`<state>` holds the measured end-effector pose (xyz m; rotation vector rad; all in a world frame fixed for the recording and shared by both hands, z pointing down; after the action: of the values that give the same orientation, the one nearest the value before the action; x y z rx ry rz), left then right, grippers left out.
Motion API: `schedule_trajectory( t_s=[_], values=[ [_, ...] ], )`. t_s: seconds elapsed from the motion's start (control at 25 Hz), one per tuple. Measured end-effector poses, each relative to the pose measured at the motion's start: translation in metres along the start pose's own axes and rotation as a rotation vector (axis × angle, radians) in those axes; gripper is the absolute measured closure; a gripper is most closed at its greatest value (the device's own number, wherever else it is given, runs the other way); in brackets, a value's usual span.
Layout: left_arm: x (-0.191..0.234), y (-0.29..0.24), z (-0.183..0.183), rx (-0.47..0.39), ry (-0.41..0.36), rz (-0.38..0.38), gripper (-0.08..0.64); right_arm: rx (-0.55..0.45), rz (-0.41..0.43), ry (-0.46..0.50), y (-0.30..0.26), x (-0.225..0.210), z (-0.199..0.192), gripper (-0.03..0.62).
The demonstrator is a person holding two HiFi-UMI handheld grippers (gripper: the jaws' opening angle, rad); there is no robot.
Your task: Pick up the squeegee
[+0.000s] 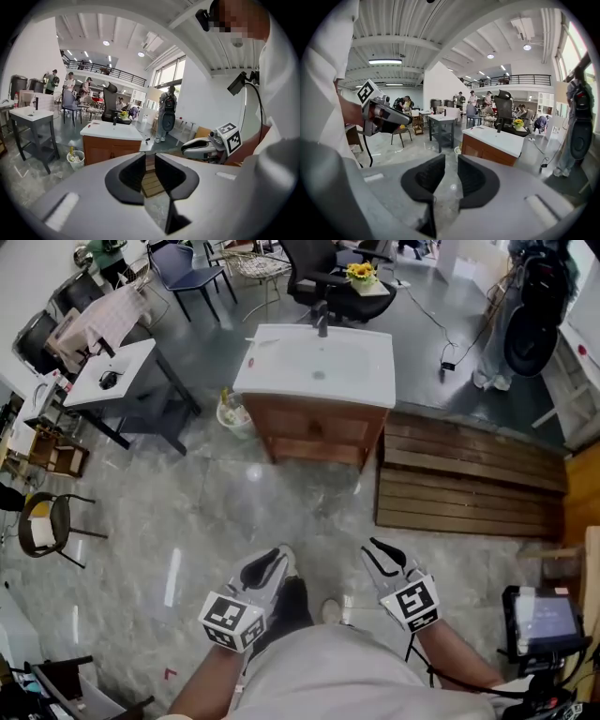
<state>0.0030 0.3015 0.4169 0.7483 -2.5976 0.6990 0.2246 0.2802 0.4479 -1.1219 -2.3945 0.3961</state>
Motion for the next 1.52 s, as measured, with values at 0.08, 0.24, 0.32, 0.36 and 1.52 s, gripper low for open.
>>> schedule_trajectory(
  t_s=[0.08,0.24,0.32,0.36,1.52],
  values=[
    [0.021,-0.02,0.011,-0.002,0.002,-0.001,0.489,0.015,-0.014,0.007,-0.019,-0.014,-0.002,0.518],
    [0.074,-0.06,0.049,-0.006,0.008,-0.019,0.489,0.055,-0.054,0.003,-0.068,-0.051,0.012,0.514],
    [0.1,-0.077,0.074,0.0,0.01,-0.031,0.487,0.07,-0.066,-0.002,-0.096,-0.068,0.03,0.514],
    [0.111,-0.084,0.088,-0.001,0.008,-0.039,0.481,0.072,-0.073,-0.002,-0.11,-0.076,0.041,0.514],
    [0.394,-0.399,0.29,-0.021,0.001,0.338,0.379,0.072,-0.013,0.011,-0.375,-0.354,0.07,0.514]
  ],
)
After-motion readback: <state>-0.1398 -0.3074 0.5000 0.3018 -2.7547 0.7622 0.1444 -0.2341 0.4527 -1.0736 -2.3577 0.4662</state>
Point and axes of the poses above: the fingertips, and each gripper's own axes: y backward along the fingers, x to its left, z out of its top, the point moved 5 cm from there along y, backward along the fingers, and after that the axes turned 15 degrees about y, right-handed, at the moved point
